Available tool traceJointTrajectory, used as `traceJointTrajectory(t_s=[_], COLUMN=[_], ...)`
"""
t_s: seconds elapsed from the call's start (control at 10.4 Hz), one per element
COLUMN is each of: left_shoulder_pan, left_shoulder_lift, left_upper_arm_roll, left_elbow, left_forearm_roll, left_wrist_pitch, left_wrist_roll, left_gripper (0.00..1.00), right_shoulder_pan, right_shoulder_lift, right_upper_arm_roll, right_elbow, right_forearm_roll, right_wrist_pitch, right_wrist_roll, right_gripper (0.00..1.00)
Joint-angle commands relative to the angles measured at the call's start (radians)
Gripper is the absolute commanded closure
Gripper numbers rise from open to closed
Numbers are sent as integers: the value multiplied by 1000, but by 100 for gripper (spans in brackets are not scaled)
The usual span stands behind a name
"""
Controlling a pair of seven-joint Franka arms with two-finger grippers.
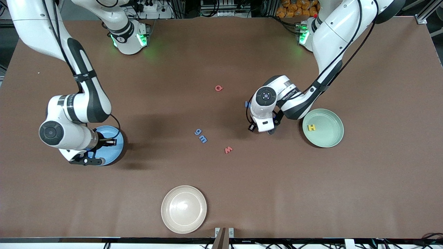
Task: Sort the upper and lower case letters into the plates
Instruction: 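Drop the u on the blue plate while the left gripper grasps the teal R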
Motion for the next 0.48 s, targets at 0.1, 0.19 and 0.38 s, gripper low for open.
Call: traceJointTrajectory(t_s=[0.1,0.19,0.38], left_shoulder_pan=[-2,9,18], left_shoulder_lift=[11,4,-7], left_upper_arm_roll=[11,11,11], left_elbow=[16,19,34], left_forearm_roll=[33,31,21], left_wrist_pitch=[10,4,-34], left_wrist_roll=[-3,23,49], left_gripper=[68,69,69], right_shoulder_pan=[-75,-101,-101], right_shoulder_lift=[-32,-32,-32], right_upper_arm_roll=[17,17,17], right_elbow=[-43,-42,-42], right_forearm_roll=[-6,-5,-6], right_wrist_pitch=[21,19,23], right_wrist_roll=[-69,-69,-73], right_gripper=[0,0,0])
